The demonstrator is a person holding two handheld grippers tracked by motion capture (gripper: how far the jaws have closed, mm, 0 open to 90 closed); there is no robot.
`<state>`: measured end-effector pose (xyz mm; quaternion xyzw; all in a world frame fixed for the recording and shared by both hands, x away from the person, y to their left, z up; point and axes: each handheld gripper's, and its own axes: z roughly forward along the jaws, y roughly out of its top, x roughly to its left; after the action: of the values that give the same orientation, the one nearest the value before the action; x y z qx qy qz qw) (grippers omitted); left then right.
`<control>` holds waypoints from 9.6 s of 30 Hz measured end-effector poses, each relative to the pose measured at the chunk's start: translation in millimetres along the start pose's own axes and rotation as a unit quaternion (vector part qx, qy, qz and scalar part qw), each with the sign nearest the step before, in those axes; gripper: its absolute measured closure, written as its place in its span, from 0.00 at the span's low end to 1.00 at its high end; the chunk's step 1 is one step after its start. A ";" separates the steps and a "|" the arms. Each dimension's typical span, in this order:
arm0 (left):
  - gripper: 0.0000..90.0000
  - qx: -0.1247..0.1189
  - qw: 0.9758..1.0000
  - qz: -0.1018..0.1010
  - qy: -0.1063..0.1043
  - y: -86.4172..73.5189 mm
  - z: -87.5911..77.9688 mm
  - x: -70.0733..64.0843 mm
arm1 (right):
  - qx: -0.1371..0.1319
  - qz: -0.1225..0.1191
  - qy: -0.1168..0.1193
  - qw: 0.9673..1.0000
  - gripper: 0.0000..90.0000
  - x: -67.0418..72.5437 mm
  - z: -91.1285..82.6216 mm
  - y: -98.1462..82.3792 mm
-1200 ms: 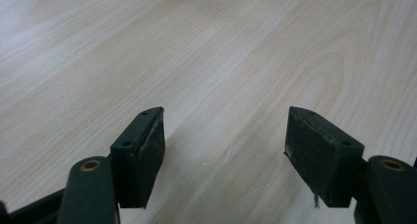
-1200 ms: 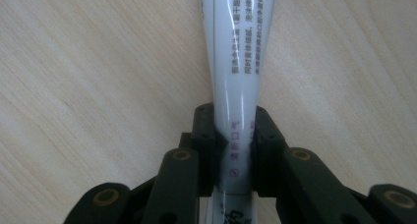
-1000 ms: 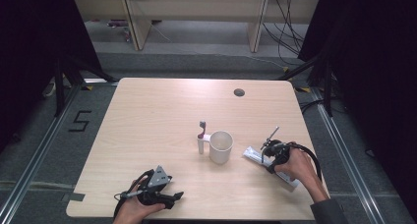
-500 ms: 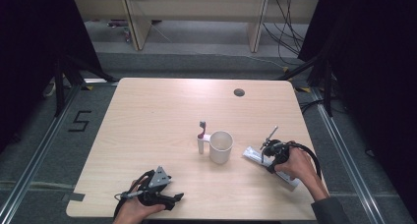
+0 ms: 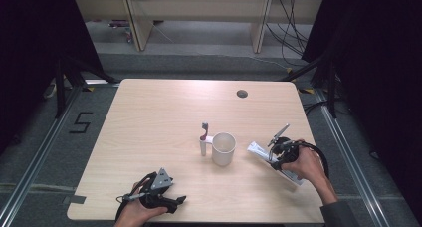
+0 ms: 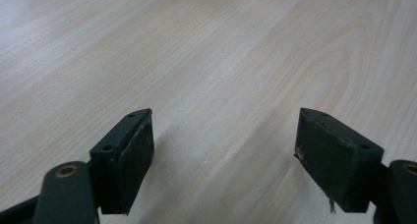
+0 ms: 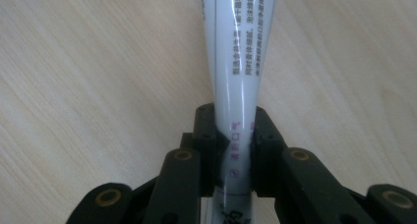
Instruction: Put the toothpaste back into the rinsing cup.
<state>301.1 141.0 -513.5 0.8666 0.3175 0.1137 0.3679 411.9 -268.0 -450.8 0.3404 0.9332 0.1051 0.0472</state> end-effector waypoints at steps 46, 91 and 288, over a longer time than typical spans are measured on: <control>0.26 -0.006 1.000 -0.004 0.001 1.0 -0.8 1.5 | -0.317 0.074 0.004 0.945 0.86 -8.7 -37.6 26.8; 0.26 -0.010 1.000 -0.003 -0.004 0.7 -2.7 1.0 | -0.442 0.048 0.072 0.893 0.86 40.0 -34.5 114.6; 0.22 -0.017 1.000 0.000 0.001 1.1 -3.9 3.0 | -0.403 0.135 0.009 0.905 0.18 22.1 -17.6 -51.1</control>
<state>302.3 144.5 -510.1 0.8598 0.3163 0.1203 0.3824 360.2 -294.7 -445.7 0.4139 0.7568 0.4807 0.1578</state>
